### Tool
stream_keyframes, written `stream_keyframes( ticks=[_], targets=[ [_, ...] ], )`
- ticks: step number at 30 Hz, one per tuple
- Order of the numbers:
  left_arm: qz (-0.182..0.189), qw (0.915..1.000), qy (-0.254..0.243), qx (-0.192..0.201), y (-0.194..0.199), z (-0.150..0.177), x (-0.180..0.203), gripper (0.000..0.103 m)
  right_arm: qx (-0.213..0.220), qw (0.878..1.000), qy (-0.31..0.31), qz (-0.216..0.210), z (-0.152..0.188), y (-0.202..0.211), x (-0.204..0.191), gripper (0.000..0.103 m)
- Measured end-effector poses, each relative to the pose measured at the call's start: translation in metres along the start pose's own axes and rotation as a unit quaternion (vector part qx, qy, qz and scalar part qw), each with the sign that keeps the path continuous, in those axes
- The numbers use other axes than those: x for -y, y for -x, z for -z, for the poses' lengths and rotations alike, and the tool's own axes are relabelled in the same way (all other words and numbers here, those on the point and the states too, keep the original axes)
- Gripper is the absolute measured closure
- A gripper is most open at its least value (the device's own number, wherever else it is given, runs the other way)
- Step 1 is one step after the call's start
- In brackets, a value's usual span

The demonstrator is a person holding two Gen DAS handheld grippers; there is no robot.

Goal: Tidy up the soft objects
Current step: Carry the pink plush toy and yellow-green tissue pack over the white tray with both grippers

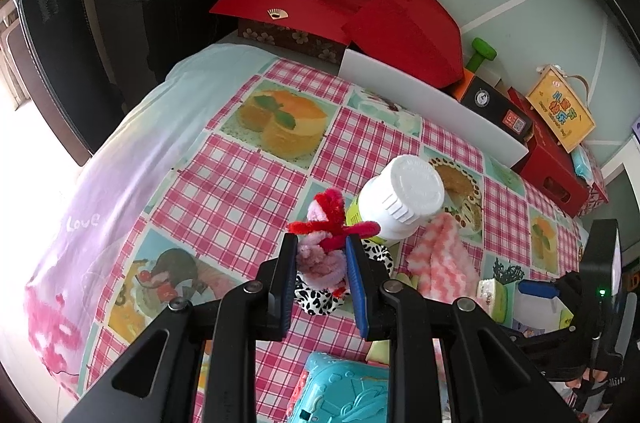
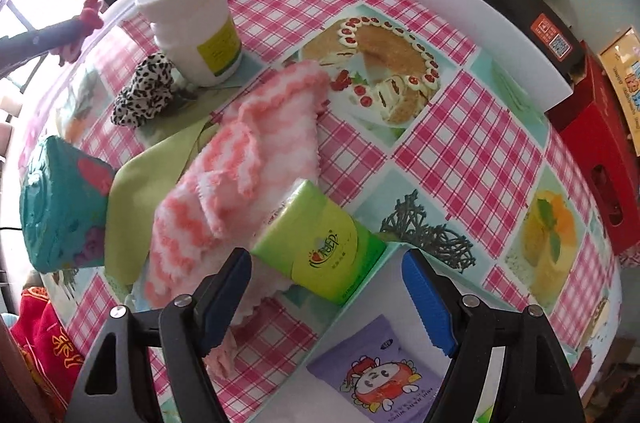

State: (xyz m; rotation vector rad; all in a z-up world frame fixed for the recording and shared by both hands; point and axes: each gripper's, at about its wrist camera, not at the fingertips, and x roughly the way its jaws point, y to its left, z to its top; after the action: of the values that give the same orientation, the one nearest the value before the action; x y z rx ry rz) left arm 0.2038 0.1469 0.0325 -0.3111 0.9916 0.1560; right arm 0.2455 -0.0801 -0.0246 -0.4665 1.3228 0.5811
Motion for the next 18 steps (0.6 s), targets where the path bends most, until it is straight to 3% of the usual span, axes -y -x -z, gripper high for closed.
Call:
stream_keyframes(
  ticks=[3, 8, 18],
  targets=[
    [-0.002, 1.0, 0.004, -0.007, -0.005, 0.0, -0.002, 0.078, 0.0, 1.0, 0.012, 0.014, -0.005, -0.008, -0.003, 0.021],
    [0.033, 0.9989, 0.026, -0.022, -0.012, 0.0, -0.009, 0.078, 0.003, 1.0, 0.013, 0.018, -0.018, -0.013, -0.009, 0.021],
    [0.026, 0.9985, 0.042, -0.025, -0.016, 0.001, -0.016, 0.078, -0.015, 0.997, 0.065, 0.042, -0.042, -0.025, -0.025, 0.023]
  ],
)
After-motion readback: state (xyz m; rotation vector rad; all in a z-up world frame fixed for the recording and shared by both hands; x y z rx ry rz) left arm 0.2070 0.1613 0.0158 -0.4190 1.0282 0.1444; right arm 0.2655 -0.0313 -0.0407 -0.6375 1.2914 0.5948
